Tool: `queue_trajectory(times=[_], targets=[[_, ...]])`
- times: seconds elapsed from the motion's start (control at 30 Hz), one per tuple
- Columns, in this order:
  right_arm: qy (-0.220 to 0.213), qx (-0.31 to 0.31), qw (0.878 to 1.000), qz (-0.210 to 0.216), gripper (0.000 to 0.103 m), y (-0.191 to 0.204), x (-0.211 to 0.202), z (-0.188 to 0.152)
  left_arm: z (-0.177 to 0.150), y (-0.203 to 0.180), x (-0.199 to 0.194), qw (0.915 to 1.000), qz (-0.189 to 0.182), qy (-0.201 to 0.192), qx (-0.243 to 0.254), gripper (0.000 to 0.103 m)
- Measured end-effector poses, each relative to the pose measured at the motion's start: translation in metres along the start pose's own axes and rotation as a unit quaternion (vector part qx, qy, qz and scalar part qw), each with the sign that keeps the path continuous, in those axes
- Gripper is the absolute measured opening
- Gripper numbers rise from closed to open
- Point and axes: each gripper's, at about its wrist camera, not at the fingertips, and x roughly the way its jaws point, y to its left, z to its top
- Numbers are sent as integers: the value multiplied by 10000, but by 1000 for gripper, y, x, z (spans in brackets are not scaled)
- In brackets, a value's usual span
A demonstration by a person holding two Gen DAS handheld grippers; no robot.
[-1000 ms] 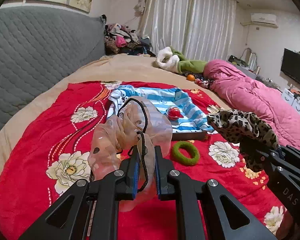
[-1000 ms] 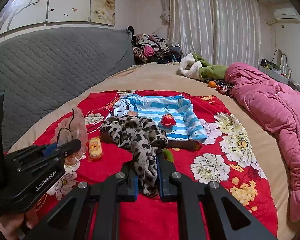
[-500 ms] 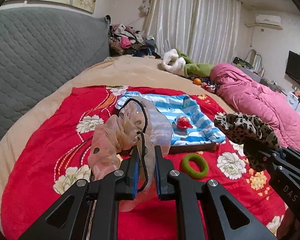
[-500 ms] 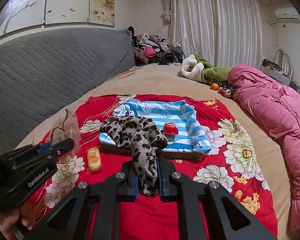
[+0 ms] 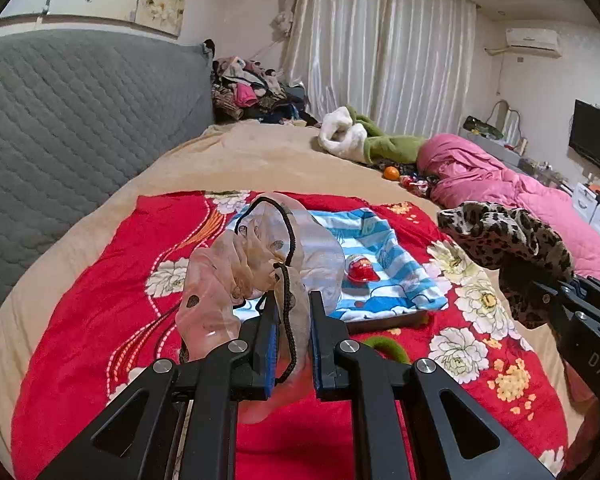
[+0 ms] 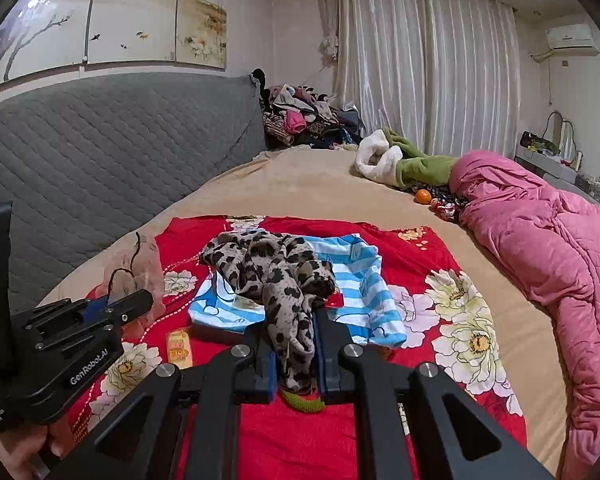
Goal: Organize objects
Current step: 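Lower the sheer scrunchie into the tray while right gripper lowers the leopard scrunchie beside the egg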
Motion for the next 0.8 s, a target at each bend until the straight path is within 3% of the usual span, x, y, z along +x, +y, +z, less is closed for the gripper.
queue_trajectory(times=[0.8], targets=[[-42, -54, 10000, 53, 14, -12, 39, 35, 40, -12, 44, 9999, 18, 17, 115, 13]])
